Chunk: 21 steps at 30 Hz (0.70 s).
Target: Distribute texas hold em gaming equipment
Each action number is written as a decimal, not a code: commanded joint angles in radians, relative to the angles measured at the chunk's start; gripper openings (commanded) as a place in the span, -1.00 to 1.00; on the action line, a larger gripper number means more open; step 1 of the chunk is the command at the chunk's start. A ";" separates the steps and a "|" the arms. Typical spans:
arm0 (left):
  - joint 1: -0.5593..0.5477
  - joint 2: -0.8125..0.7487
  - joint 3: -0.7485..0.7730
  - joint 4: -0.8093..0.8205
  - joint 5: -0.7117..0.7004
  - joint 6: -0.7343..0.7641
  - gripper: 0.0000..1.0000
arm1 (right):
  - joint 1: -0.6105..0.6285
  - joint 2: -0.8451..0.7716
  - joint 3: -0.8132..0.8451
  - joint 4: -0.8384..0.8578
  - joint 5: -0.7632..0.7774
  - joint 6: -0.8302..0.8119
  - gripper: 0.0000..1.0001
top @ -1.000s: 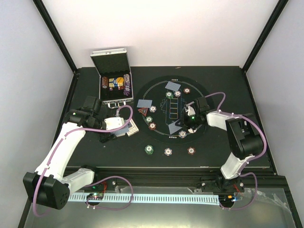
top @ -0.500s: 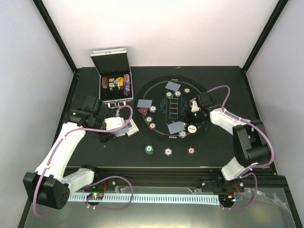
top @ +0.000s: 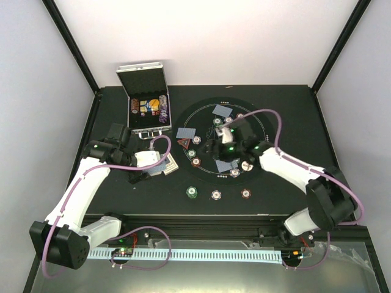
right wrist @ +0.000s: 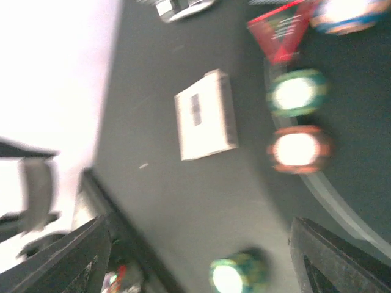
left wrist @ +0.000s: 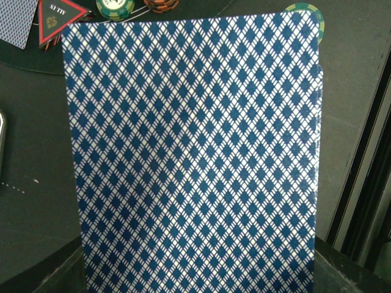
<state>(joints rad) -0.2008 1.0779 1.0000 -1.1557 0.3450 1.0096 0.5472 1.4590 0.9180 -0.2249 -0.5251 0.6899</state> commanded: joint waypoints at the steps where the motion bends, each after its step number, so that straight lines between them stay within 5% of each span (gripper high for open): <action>1: -0.010 -0.007 0.048 -0.005 0.040 -0.003 -0.97 | 0.159 0.054 -0.008 0.353 -0.185 0.249 0.67; 9: -0.012 -0.009 0.048 -0.009 0.038 -0.003 -0.97 | 0.309 0.217 0.083 0.566 -0.236 0.399 0.69; 21: -0.012 -0.009 0.048 -0.010 0.029 -0.003 -0.97 | 0.375 0.406 0.218 0.627 -0.263 0.464 0.63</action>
<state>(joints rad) -0.2092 1.0779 1.0004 -1.1561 0.3527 1.0092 0.9127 1.8244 1.0954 0.3599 -0.7670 1.1229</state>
